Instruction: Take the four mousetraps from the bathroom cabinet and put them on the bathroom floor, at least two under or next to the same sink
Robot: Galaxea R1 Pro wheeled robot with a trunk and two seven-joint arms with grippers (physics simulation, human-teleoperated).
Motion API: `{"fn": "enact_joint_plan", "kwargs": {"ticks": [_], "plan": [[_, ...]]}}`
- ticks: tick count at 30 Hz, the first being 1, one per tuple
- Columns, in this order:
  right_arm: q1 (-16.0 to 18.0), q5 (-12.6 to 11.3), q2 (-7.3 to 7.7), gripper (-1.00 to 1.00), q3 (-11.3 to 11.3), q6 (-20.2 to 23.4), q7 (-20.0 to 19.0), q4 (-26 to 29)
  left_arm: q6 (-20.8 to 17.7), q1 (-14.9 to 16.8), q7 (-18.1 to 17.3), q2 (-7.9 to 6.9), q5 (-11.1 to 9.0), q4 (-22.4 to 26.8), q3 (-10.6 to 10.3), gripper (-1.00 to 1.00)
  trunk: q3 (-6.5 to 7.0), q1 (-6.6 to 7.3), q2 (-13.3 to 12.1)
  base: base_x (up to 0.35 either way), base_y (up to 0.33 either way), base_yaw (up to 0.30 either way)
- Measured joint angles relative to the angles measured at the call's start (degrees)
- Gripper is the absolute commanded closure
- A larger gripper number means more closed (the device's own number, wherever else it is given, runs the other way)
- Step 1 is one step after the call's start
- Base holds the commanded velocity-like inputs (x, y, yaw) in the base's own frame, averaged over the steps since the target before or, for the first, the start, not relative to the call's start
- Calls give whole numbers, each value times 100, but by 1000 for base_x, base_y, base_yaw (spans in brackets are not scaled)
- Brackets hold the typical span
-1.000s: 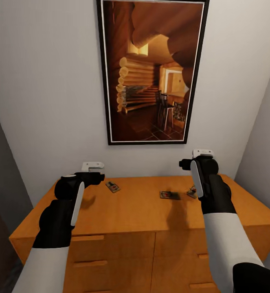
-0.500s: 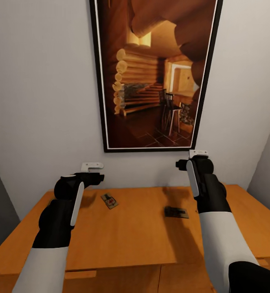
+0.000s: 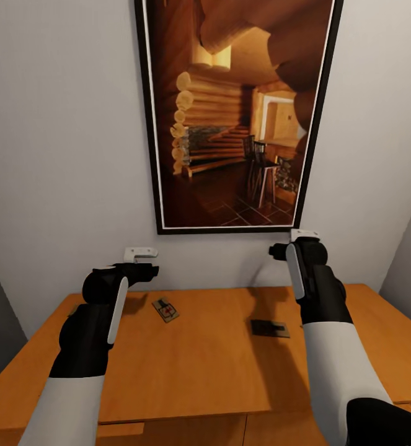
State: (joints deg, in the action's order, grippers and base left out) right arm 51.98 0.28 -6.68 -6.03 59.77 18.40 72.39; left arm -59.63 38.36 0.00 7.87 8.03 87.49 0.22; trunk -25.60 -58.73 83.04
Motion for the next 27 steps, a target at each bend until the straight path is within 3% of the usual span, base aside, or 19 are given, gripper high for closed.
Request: {"fn": "enact_joint_plan", "kwargs": {"ticks": [11,27], "plan": [[0,-1,-18,-100,-526,1,7,-348,-6,0,0,10,-11,0,-25,-100,0,0,0,3,0,0],[0,5,-1,-100,-622,1,27,-780,-13,0,-3,36,-44,-20,-35,-100,0,0,0,0,0,0]]}}
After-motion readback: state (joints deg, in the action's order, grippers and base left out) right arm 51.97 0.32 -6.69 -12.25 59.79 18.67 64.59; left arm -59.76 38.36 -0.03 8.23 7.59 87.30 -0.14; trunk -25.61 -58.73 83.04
